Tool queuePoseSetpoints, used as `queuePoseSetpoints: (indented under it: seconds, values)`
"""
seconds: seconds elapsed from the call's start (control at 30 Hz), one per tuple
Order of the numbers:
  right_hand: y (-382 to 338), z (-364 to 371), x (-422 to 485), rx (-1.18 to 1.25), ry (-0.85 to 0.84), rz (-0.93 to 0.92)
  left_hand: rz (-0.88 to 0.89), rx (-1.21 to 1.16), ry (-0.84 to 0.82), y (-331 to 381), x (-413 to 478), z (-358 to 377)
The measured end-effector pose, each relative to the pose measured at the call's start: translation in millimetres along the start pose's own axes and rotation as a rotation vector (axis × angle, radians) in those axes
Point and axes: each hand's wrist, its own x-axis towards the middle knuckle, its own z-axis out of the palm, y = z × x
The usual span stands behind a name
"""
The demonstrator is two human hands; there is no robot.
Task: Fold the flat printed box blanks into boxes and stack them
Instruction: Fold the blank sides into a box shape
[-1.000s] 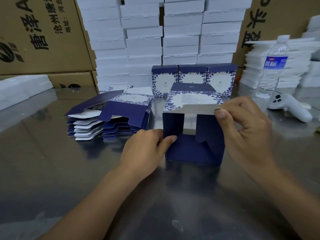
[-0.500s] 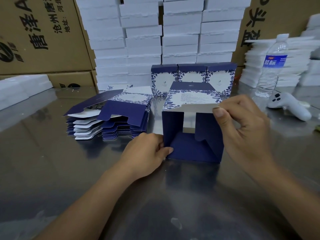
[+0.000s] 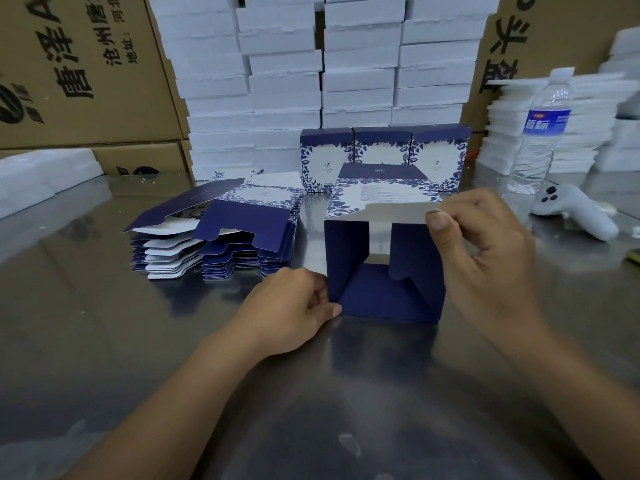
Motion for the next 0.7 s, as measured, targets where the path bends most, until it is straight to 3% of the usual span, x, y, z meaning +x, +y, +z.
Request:
queuePoseSetpoints:
  seconds: [0.3,0.47,0.7]
  values:
    - [12,-3,0,0.030,-0.193,-0.054,-0.049,-0.116,-0.023,-3,3,0]
    - [16,-2,-3,0.069,-0.289,0.084,-0.031,-0.087,-0.025,-8,2,-4]
    - [20,0,-3,0.017,-0.260,0.085,0.040,-0.555,0.029,-13,3,-13]
